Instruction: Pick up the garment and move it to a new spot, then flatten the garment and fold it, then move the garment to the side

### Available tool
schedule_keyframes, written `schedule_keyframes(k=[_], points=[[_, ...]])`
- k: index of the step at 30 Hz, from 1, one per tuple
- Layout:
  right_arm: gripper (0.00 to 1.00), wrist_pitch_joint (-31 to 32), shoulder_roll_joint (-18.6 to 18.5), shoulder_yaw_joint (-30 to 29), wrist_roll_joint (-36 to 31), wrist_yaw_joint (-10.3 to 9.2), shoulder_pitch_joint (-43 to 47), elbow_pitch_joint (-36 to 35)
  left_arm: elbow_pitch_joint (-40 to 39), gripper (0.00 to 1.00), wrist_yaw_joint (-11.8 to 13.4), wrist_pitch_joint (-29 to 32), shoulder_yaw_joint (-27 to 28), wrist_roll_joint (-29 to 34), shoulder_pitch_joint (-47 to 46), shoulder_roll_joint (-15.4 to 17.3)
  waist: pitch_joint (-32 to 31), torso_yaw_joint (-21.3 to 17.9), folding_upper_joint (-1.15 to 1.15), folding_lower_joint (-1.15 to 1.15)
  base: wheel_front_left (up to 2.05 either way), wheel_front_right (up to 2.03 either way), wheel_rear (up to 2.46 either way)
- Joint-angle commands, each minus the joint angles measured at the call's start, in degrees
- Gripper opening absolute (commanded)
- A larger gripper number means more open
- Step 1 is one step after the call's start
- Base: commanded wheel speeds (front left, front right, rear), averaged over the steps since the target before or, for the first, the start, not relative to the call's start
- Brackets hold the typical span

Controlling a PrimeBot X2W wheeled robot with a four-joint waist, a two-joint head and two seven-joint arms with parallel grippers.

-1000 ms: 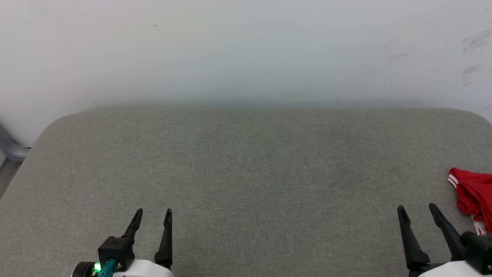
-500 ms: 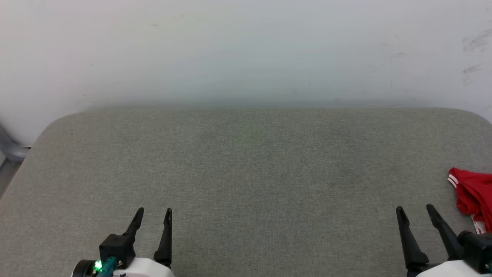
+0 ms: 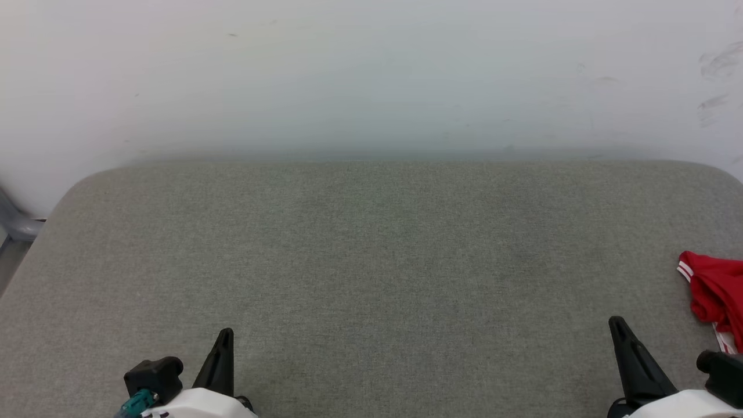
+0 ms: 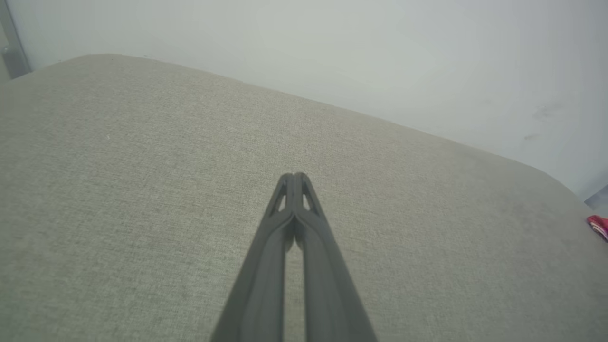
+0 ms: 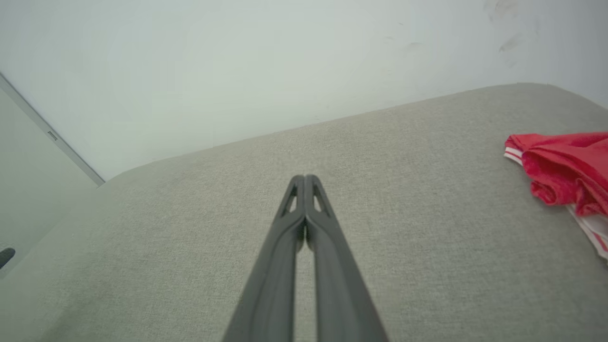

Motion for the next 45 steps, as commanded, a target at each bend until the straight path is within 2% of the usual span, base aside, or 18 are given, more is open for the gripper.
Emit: schedule_keyframes(k=[1,20,45], points=[[0.00,-0.07,-0.36,-0.01,2.60,0.00,-2.07,-0.12,-0.96,0.00,-0.34,0.48,0.70,-2.26,-1.78,0.10,0.04,-0.01,0.00,0.00,0.00,0.00,0.00],[0.00,0.12,-0.69,0.03,21.39,-0.01,-6.21,5.46,-1.16,0.00,-2.24,5.04,4.16,-19.30,-3.40,-1.48,0.61,-0.17,0.00,0.00,0.00,0.00,0.00],[0.00,0.49,-0.77,-0.23,38.98,-0.01,-10.11,10.79,-1.20,0.00,-4.04,9.55,7.59,-35.45,-4.98,-3.02,1.30,-0.36,0.00,0.00,0.00,0.00,0.00]])
